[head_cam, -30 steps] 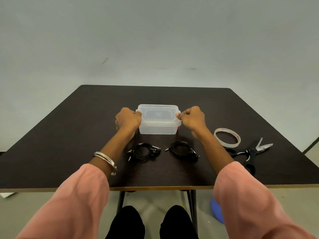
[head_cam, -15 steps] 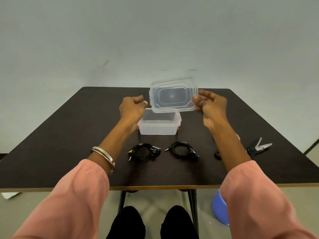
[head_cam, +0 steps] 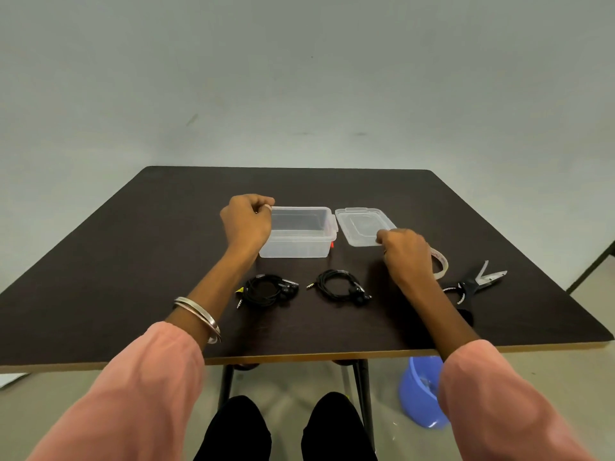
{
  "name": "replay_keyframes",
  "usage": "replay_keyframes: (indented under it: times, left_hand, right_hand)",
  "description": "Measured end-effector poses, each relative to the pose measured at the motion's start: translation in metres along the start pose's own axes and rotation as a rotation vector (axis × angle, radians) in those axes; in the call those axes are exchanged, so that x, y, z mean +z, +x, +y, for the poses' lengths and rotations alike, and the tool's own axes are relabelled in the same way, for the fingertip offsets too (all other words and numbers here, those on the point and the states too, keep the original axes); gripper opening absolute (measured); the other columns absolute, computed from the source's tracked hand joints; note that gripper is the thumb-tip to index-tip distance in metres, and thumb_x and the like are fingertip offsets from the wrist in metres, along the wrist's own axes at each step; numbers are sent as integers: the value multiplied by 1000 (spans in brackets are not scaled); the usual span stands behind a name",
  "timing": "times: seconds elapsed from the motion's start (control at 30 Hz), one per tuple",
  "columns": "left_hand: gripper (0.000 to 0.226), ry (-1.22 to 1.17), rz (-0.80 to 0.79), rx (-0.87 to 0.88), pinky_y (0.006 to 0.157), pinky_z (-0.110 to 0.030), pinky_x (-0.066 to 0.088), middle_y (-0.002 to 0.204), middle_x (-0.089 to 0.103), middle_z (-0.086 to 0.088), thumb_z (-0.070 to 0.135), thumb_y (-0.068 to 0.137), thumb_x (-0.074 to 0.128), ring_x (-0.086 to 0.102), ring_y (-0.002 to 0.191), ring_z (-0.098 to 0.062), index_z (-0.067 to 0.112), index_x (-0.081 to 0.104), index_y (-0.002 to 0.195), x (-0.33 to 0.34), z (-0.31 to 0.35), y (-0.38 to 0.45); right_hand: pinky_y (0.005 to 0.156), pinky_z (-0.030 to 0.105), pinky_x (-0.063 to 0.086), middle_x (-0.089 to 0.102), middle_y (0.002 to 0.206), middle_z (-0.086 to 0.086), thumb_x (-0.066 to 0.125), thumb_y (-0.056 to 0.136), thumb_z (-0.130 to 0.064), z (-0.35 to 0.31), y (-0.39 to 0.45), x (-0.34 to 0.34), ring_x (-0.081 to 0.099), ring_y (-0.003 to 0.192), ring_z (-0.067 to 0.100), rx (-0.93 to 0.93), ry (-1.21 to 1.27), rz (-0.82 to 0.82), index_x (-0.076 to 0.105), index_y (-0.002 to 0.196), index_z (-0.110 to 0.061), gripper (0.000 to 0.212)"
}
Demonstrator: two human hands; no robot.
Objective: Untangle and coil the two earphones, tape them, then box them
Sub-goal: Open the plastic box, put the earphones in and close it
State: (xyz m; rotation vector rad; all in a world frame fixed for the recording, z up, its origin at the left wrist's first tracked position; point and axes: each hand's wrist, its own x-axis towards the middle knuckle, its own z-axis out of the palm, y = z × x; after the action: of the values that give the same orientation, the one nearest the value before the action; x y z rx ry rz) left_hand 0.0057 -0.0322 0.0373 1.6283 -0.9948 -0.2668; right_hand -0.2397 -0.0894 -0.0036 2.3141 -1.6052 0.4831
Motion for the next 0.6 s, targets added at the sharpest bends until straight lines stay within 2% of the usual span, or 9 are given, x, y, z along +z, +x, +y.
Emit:
replay_keyframes:
  times: [0.07,0.1,0.2,0.27,0.37,0.4,0.47,0.53,0.6]
  left_hand:
    - [20,8,-8,21,61,-1,40,94,69,4,3,92,57,58,68,1,11,74,98,-3,1,0]
    - [20,7,-15,31,59,-2,41,92,68,5,3,91,57,58,68,0,11,74,98,-5,1,0]
    - [19,-3,-43,60,73,-18,53,95,71,1,4,91,58,64,75,-8,11,75,97,-10,0,-3]
    - [19,12,-71,99,79,-24,55,95,72,2,6,91,58,67,77,-12,12,75,96,-15,-3,-7]
    - [15,60,-153,218,74,-26,56,85,73,4,12,90,60,65,68,-9,15,75,91,-25,-11,-15]
    - [13,87,-202,247,73,-28,56,81,72,4,16,89,62,65,67,-8,16,75,89,-28,-14,-18]
    - [9,208,-317,283,75,-31,56,77,72,5,25,84,68,66,71,-8,20,75,85,-34,-22,-22]
    - [8,404,-421,269,77,-33,55,80,73,5,31,81,72,66,77,-11,24,76,83,-39,-27,-24]
    - [13,582,-512,201,79,-34,54,90,73,2,34,80,73,67,86,-16,26,76,90,-43,-30,-24]
  right_hand:
    - [70,41,53,66,88,14,52,83,4,-2,-3,2,62,80,31,-16,-41,-72,65,97,-5,21]
    - [72,42,54,67,91,13,52,83,3,-3,-3,3,63,82,31,-22,-43,-89,66,98,-6,22]
    - [80,41,53,69,97,9,54,84,2,-4,-1,4,63,90,29,-38,-14,-134,68,102,-10,25]
    - [85,39,49,71,102,7,58,87,-5,-6,-1,2,61,98,30,-40,21,-89,69,105,-14,24]
    - [91,37,50,73,104,8,68,86,-14,-16,-2,-12,65,97,25,48,421,-9,72,108,-11,22]
    - [90,33,51,74,100,8,70,85,-15,-22,-4,-19,66,91,20,65,550,-49,73,104,-10,20]
    - [87,27,50,73,97,7,74,82,-17,-32,-7,-29,64,87,15,58,641,-214,74,100,-10,19]
    - [87,28,48,71,103,8,75,80,-21,-40,-10,-31,63,94,19,78,578,-375,73,104,-11,26]
    - [84,29,47,69,105,10,76,80,-24,-44,-11,-28,62,95,21,120,530,-450,72,105,-9,30]
